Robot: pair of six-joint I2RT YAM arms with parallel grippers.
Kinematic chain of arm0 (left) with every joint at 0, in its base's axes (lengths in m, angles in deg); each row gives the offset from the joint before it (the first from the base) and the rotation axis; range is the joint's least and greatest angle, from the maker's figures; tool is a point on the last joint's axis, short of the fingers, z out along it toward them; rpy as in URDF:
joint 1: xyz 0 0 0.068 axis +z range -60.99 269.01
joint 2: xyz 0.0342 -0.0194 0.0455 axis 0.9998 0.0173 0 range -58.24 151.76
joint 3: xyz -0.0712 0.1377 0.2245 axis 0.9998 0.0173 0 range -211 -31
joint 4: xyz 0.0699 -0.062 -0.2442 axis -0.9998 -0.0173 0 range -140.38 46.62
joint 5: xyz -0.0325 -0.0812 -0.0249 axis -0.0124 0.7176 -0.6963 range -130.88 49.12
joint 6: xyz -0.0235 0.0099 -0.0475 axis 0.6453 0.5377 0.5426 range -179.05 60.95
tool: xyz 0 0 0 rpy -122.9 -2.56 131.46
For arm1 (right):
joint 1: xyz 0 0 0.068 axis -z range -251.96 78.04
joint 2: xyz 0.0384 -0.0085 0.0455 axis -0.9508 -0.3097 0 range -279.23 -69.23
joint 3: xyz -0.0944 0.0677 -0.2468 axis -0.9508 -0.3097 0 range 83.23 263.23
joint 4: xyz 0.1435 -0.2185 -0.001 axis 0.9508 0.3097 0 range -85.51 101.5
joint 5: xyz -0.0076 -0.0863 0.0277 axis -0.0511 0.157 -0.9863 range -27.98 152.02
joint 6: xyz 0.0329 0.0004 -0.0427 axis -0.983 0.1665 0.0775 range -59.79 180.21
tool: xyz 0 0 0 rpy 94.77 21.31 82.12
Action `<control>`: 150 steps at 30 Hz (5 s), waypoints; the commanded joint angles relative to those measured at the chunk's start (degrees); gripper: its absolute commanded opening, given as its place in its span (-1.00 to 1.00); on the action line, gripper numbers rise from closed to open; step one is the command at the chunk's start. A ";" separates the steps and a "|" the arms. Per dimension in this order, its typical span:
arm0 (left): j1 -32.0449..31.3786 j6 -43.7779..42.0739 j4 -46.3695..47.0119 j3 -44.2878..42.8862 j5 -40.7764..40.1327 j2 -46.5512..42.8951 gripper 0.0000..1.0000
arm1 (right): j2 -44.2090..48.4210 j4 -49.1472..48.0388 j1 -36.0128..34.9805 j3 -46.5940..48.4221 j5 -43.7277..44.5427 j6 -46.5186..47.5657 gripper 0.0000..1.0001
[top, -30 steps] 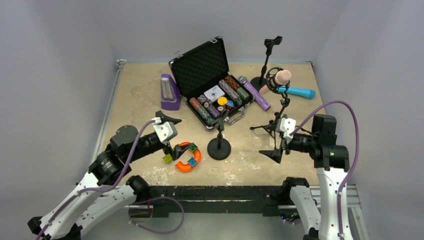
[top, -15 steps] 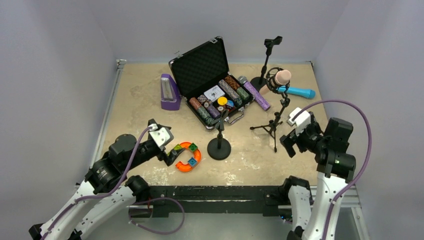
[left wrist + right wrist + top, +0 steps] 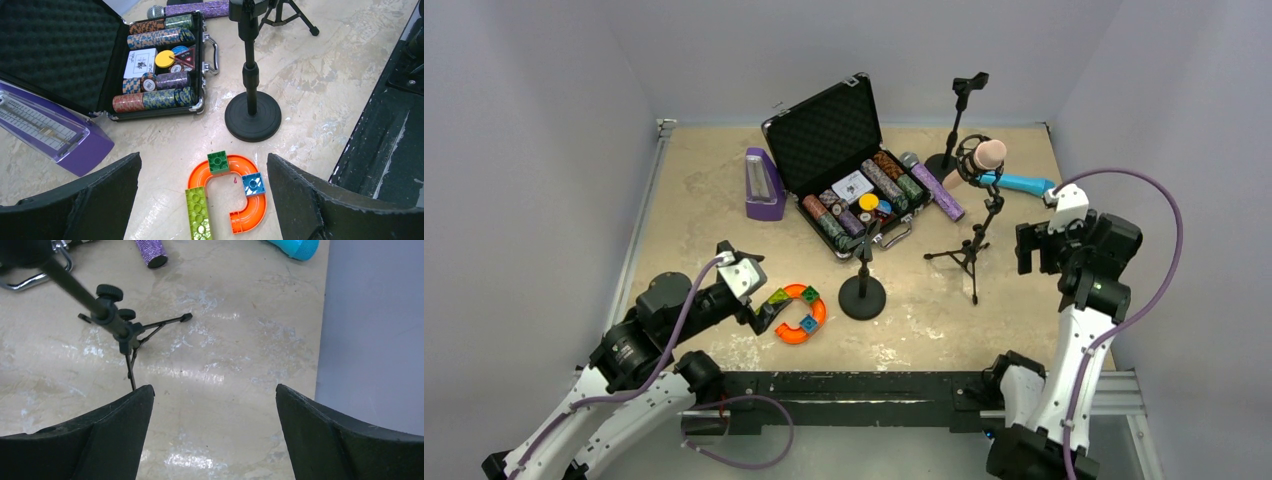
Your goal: Attach the microphones to the stand
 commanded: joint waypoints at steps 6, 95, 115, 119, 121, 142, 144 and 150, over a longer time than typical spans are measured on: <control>0.27 -0.78 1.10 0.34 0.91 -0.71 0.99 | -11.42 -14.68 0.68 0.21 0.84 -12.09 0.81; 1.30 -1.77 2.67 1.73 -1.53 0.96 0.99 | -85.89 13.65 -23.36 58.72 -1.67 -8.72 0.18; 1.40 -1.46 2.68 1.73 -1.88 1.06 0.99 | -88.01 17.61 -22.56 60.73 0.97 -7.18 -0.61; 1.34 -1.40 2.67 1.75 -1.80 1.14 0.99 | -86.32 17.10 -21.23 58.96 1.20 -5.69 -0.71; 1.40 -1.43 2.76 1.70 -1.69 1.22 0.99 | -85.30 16.51 -21.04 57.90 2.52 -5.05 -0.72; 1.41 -1.31 2.61 1.48 -1.53 1.47 0.99 | -87.94 18.74 -24.68 62.41 3.31 -3.06 0.17; 1.40 -1.24 2.63 1.57 -1.53 1.23 0.99 | -88.72 18.98 -25.33 62.95 6.30 -3.19 0.14; 1.41 -1.37 2.59 1.51 -1.53 1.32 0.99 | -89.84 19.85 -26.33 61.26 11.74 -2.37 -0.01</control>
